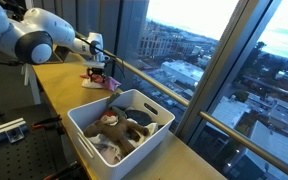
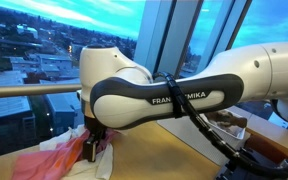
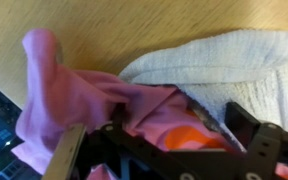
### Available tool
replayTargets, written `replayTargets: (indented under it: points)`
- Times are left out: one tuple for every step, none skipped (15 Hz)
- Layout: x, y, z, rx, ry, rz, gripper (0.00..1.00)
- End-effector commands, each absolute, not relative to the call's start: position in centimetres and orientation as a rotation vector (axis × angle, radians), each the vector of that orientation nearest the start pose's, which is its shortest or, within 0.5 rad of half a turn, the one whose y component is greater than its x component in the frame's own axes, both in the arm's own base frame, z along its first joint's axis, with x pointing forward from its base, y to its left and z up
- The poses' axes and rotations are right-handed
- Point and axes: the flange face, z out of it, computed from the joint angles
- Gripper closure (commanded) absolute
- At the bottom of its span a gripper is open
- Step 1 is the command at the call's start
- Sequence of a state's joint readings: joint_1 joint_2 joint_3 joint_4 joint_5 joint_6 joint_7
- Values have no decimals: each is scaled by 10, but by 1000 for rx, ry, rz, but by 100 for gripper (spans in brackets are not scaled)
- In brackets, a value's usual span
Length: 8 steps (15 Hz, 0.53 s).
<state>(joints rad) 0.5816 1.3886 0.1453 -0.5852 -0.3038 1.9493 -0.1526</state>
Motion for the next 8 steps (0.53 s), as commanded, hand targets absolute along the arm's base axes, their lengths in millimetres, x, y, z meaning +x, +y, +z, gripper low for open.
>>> replayTargets:
  points:
    - [647, 462, 106, -2911, -1346, 19, 0]
    - [646, 460, 99, -2905, -1327, 37, 0]
    - [644, 459, 93, -2897, -1307, 54, 0]
    - [644, 457, 90, -2893, -1288, 64, 0]
    - [644, 455, 87, -2892, -1271, 76, 0]
    - [645, 453, 85, -2893, -1250, 88, 25]
    - [645, 450, 83, -2896, -1237, 103, 26]
    - [647, 447, 84, -2899, -1222, 119, 34]
